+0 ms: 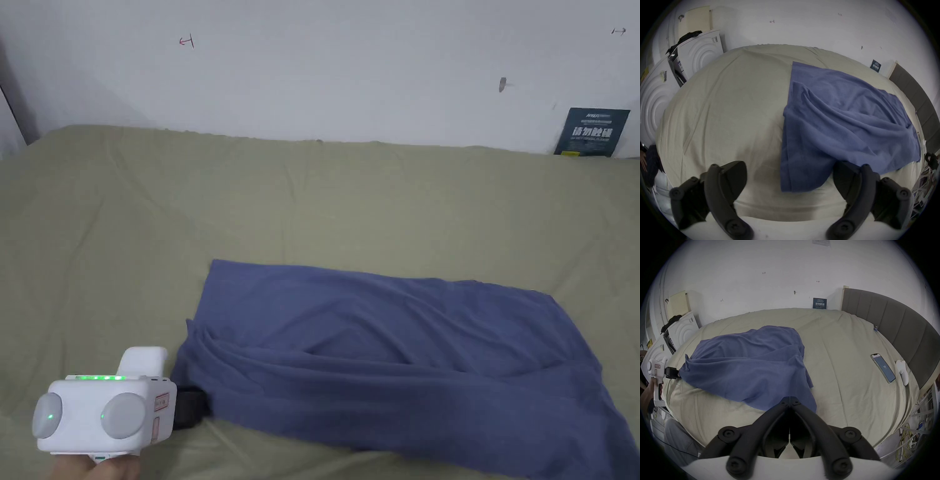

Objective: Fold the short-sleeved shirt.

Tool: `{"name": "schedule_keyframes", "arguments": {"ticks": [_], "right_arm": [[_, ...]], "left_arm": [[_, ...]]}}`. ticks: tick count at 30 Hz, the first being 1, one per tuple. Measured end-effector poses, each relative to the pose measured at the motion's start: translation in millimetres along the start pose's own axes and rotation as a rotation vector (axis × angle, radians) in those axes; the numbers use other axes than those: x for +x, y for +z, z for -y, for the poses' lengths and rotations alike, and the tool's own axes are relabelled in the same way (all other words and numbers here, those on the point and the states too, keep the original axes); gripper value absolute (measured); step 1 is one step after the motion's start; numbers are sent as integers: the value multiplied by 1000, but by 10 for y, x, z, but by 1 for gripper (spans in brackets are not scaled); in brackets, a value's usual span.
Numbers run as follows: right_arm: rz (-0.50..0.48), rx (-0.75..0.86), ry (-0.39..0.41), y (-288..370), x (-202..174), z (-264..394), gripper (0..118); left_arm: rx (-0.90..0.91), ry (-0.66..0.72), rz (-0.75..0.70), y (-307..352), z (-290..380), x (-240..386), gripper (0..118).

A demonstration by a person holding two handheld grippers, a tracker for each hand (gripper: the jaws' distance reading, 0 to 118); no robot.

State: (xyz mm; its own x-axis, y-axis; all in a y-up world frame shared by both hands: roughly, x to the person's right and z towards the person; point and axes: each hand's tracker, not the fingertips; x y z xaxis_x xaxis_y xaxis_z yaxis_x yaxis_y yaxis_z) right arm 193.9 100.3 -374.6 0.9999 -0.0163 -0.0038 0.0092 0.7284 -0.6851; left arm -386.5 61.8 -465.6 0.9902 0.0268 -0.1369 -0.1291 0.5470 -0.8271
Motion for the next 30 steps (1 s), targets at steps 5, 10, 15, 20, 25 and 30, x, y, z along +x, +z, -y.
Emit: {"name": "schedule_keyframes", "arguments": {"ticks": [5, 10, 15, 20, 25, 30], "right_arm": [[-15, -15, -3, -39, 10, -3, 0], [-17, -27, 3, -85, 61, -16, 0], [-38, -132, -21, -317, 174, -147, 102], [-38, -159, 15, -543, 143, -244, 118], [-73, -230, -1, -777, 207, -202, 61], [-119, -189, 56, -651, 193, -229, 6]], "left_arm": [[2, -17, 42, 121, -29, 27, 7], [23, -49, -4, 155, -71, 4, 7], [13, -18, 9, 239, -23, 130, 7], [10, -3, 10, 260, -51, 143, 7], [-1, 12, 15, 238, -72, 131, 7], [-18, 17, 25, 165, -112, 31, 7]]}}
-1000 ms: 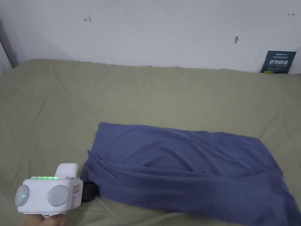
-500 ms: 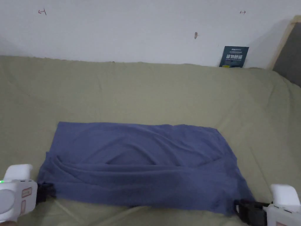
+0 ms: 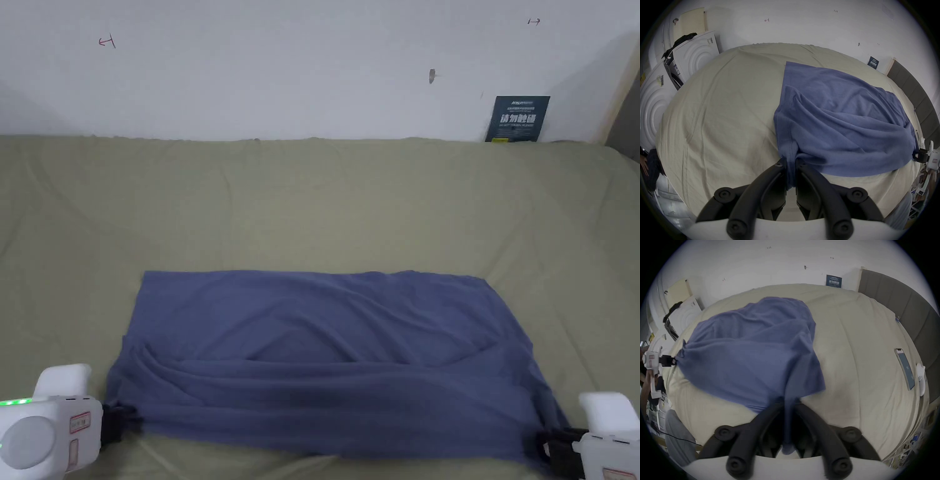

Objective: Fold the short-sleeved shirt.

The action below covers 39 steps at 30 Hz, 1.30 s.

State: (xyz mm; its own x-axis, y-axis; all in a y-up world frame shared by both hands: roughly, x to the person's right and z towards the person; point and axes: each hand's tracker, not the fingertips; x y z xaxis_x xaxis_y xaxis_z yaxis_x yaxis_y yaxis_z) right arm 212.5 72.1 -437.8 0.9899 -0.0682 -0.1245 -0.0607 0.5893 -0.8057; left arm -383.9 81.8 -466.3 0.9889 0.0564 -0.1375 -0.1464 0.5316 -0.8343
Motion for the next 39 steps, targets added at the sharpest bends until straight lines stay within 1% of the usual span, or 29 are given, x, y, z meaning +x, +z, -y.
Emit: {"name": "schedule_keyframes", "arguments": {"ticks": [1, 3, 4, 6, 8, 14, 23, 25, 30, 31, 32, 33, 34, 35, 36, 37, 39], "right_arm": [[33, 3, 13, 34, -55, -27, 6], [32, -5, 60, 71, -115, -49, 6], [44, 6, 55, 106, -125, -44, 6], [13, 4, 15, 138, -32, -42, 6], [4, 24, -5, 254, -2, -28, 6], [-13, 32, -18, 544, -10, 120, 6], [-39, -5, -54, 855, -15, 738, 6], [-40, -10, -49, 875, -24, 819, 6], [-46, -24, -71, 808, -37, 865, 7], [-45, -26, -75, 801, -34, 862, 16], [-44, -16, -87, 803, -25, 866, 46], [-31, -10, -98, 806, -20, 865, 86], [4, -15, -112, 816, -8, 859, 118], [-8, -12, -109, 820, 16, 862, 118], [-17, 1, -117, 852, 38, 876, 118], [-18, 42, -118, 955, 45, 848, 118], [2, 58, -112, 1046, 37, 773, 118]], "left_arm": [[-6, -6, -5, 8, -7, 0, 7], [-5, -17, -10, 55, -14, -8, 7], [-6, -18, -12, 71, -11, -13, 7], [-4, -8, -5, 132, -11, -48, 7], [-4, -6, 0, 203, 15, -43, 7], [-13, -1, 4, 464, 281, -68, 7], [-35, 38, 26, 840, 943, -199, 7], [-36, 41, 27, 879, 1023, -226, 7], [-26, 47, 41, 810, 1042, -271, 7], [-21, 55, 47, 802, 1043, -281, 11], [-13, 60, 56, 811, 1050, -272, 33], [10, 66, 72, 832, 1061, -277, 79], [22, 61, 54, 856, 1075, -278, 118], [14, 58, 40, 849, 1074, -285, 113], [39, 95, 46, 914, 1076, -296, 111], [80, 74, 25, 1022, 955, -303, 111], [76, 81, 31, 1174, 803, -266, 111]]}}
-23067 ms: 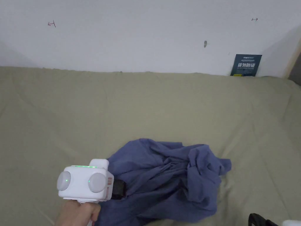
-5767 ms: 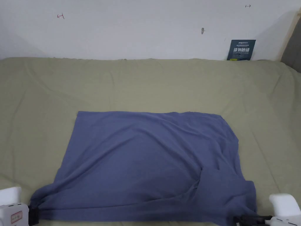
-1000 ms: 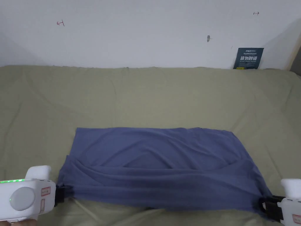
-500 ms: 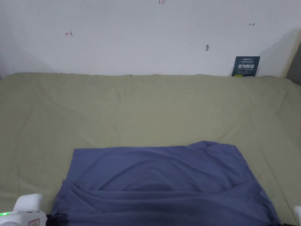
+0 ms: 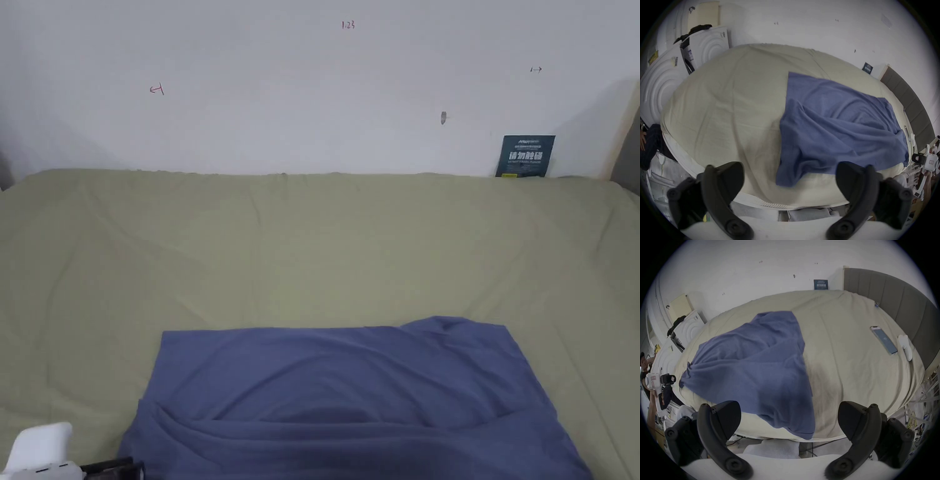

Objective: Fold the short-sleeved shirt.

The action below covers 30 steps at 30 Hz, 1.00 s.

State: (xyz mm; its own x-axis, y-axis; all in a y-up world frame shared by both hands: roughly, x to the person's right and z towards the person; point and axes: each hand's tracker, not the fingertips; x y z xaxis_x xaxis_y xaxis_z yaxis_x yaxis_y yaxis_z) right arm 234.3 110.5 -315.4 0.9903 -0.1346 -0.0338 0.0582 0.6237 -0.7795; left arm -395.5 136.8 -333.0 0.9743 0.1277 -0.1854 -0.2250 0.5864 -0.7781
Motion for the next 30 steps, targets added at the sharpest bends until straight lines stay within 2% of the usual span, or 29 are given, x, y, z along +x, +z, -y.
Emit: {"name": "schedule_keyframes", "arguments": {"ticks": [2, 4, 5, 6, 7, 8, 9, 12, 14, 21, 23, 28, 29, 30], "right_arm": [[-35, 58, 9, 64, -123, -105, 118], [27, 130, 11, 149, -248, -210, 118], [10, 216, 25, 214, -295, -248, 113], [25, 258, 26, 239, -316, -275, 100], [62, 283, 12, 261, -359, -311, 56], [53, 308, -5, 258, -374, -345, 12], [62, 324, -7, 257, -385, -373, 0], [71, 348, -8, 235, -418, -499, 0], [93, 380, 29, 261, -497, -481, 0], [96, 372, 12, 142, -536, -566, 0], [96, 353, 9, 59, -527, -617, 1], [92, 318, 10, -93, -647, -702, 1], [93, 301, 14, -149, -645, -734, 1], [98, 294, 17, -207, -622, -774, 1]], "left_arm": [[69, -19, 8, 126, 118, 45, 111], [123, -21, 27, 247, 16, 154, 110], [165, -28, 43, 270, -21, 195, 108], [196, -26, 51, 313, -62, 252, 101], [216, -14, 55, 341, -97, 294, 72], [220, -1, 64, 333, -139, 327, 29], [236, 13, 79, 311, -165, 362, 0], [264, 3, 58, 286, -210, 462, 0], [269, 6, 58, 221, -277, 451, 0], [221, 30, 25, -145, -540, 433, 0], [181, -11, -6, -344, -708, 409, 0], [112, 16, -23, -954, -1208, 302, 0], [97, 11, -37, -1086, -1303, 306, 11], [78, 5, -44, -1223, -1404, 295, 11]]}}
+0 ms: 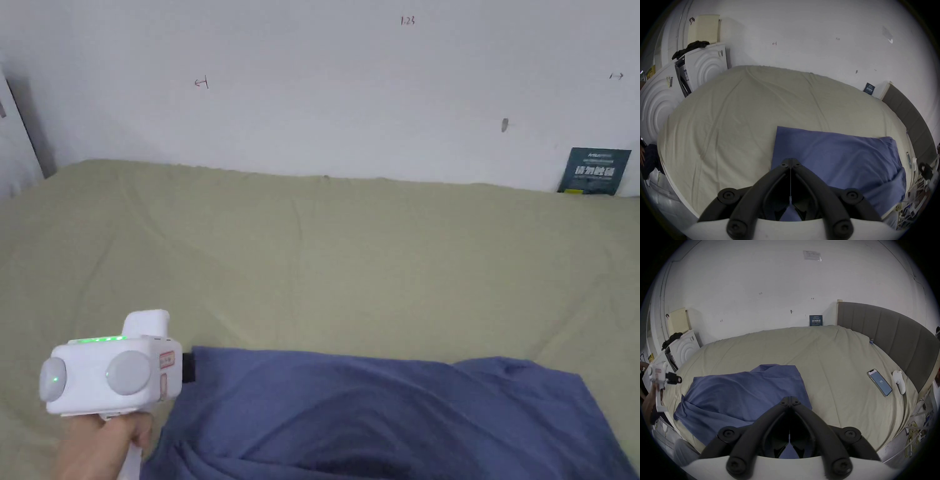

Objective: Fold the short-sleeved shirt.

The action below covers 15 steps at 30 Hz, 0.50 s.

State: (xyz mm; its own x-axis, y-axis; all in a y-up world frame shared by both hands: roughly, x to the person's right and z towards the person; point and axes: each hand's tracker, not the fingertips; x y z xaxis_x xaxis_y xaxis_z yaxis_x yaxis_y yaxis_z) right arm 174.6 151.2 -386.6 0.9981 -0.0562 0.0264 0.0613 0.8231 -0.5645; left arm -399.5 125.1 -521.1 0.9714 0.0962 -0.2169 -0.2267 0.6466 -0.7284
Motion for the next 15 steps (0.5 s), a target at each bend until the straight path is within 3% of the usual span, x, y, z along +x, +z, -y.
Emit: {"name": "schedule_keyframes", "arguments": {"ticks": [1, 2, 3, 4, 10, 15], "right_arm": [[1, -8, 5, -45, -11, -8, 1], [-1, -19, 11, -90, -23, -16, 1], [3, -22, 12, -131, -38, -17, 0], [-2, -35, 9, -251, 60, -15, 1], [-5, -69, 34, -439, 10, -55, 1], [-19, -95, 36, -544, 57, -37, 1]], "left_arm": [[-30, -9, -19, -140, -79, -5, 19], [-75, -21, -24, -303, -158, -9, 53], [-121, -24, -24, -476, -196, -7, 98], [-127, -20, -20, -581, -219, -8, 118], [-196, -61, -93, -1129, -328, 80, 113], [-222, -63, -91, -1204, -326, 113, 108]]}}
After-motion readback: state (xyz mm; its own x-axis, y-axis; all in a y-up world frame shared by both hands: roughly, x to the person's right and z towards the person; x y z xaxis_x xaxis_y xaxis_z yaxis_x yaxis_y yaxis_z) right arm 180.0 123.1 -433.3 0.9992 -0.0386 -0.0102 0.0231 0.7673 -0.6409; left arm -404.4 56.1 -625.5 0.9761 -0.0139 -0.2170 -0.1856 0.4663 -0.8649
